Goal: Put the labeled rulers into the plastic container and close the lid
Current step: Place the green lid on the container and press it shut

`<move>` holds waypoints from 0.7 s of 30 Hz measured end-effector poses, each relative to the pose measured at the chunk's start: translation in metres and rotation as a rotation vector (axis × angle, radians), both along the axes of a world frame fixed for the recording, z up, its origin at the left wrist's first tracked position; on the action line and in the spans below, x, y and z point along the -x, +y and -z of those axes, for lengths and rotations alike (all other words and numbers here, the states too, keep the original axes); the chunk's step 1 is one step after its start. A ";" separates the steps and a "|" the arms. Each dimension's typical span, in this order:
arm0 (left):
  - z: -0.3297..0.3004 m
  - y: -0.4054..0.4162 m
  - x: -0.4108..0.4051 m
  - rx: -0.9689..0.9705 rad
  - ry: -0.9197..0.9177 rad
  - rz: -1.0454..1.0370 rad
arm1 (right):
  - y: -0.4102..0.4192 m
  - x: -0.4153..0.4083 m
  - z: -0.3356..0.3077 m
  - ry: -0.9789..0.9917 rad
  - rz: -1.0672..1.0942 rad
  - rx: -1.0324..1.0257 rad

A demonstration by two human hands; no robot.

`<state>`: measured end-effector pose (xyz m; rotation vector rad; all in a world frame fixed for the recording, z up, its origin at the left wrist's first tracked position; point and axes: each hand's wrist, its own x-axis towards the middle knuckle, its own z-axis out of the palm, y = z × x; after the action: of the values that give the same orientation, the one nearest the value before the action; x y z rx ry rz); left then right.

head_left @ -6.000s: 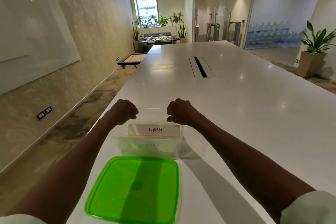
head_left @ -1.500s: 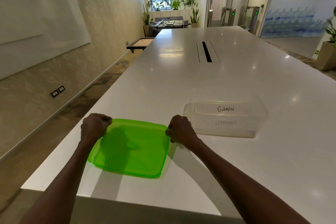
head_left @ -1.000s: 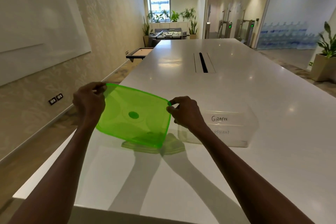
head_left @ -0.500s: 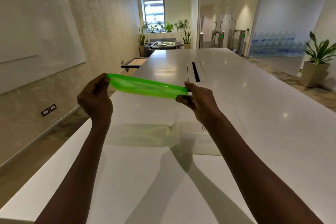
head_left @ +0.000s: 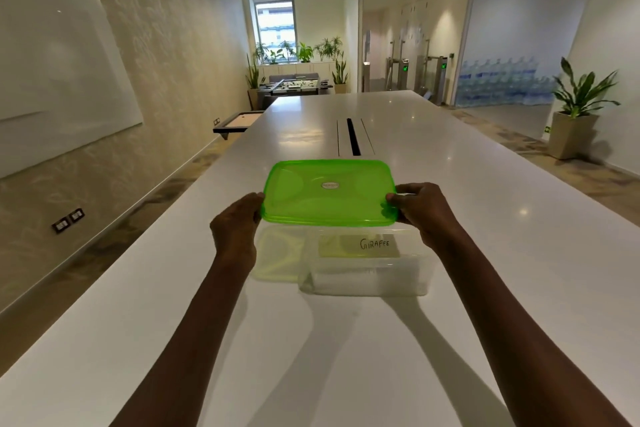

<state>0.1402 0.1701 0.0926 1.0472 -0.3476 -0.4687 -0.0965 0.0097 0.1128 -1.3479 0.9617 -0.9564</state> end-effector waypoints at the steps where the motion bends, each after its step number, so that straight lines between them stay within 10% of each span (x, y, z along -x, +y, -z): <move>1: 0.004 -0.005 0.004 -0.017 0.019 0.010 | -0.003 0.005 0.006 0.050 0.022 0.021; 21: 0.046 -0.018 0.044 -0.350 -0.216 0.134 | -0.014 0.058 0.051 0.483 0.185 0.212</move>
<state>0.0959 0.1519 0.0461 1.4265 -0.5430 -0.5499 -0.1542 -0.0041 0.0619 -1.7378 1.3978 -0.9057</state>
